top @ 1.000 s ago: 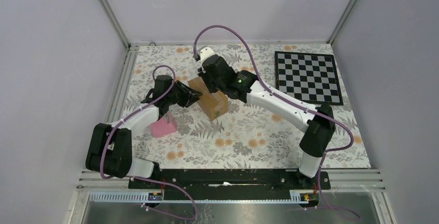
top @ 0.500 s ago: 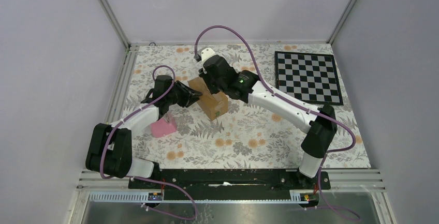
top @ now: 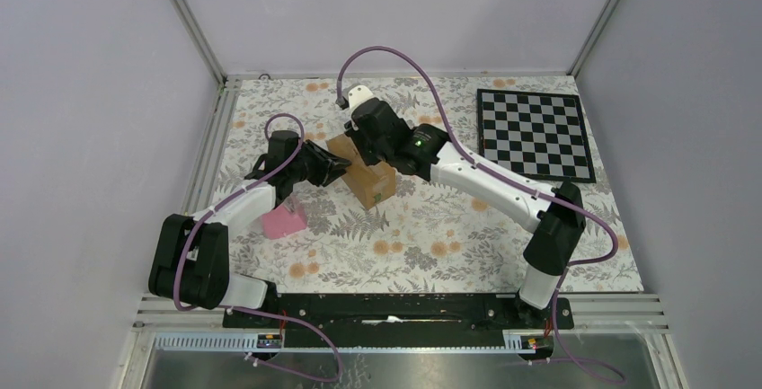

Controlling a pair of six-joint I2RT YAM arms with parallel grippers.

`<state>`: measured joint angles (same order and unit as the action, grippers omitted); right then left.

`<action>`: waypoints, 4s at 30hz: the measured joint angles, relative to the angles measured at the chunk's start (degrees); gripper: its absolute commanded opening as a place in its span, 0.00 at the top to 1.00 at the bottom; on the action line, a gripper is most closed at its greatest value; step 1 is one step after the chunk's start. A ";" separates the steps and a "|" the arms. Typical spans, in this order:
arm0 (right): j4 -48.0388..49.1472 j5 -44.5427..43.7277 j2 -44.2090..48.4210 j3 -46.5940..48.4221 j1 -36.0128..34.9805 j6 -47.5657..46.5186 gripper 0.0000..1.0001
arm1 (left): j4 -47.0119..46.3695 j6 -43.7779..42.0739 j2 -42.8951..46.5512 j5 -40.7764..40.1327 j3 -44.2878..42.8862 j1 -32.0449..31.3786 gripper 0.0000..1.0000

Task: Unpack the express box
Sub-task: Cut the express box at the center of the board.

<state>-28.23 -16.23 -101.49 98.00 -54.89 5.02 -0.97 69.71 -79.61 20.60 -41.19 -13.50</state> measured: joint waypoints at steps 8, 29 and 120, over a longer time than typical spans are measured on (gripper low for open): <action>0.02 -1.25 0.20 -0.31 -0.61 -0.04 1.00 | 0.04 0.22 0.00 -0.02 0.00 0.00 0.87; 1.53 -6.93 0.76 -0.92 -3.52 -3.34 1.00 | 8.35 0.20 -0.55 -1.95 -4.22 -0.20 0.93; -24.02 -10.05 -10.23 14.97 -6.29 -2.62 1.00 | 8.79 1.33 -0.61 -2.19 -4.42 -0.26 0.94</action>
<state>-52.25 -26.28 -111.72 112.97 -61.19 2.39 7.81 71.05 -80.23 18.41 -45.60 -13.76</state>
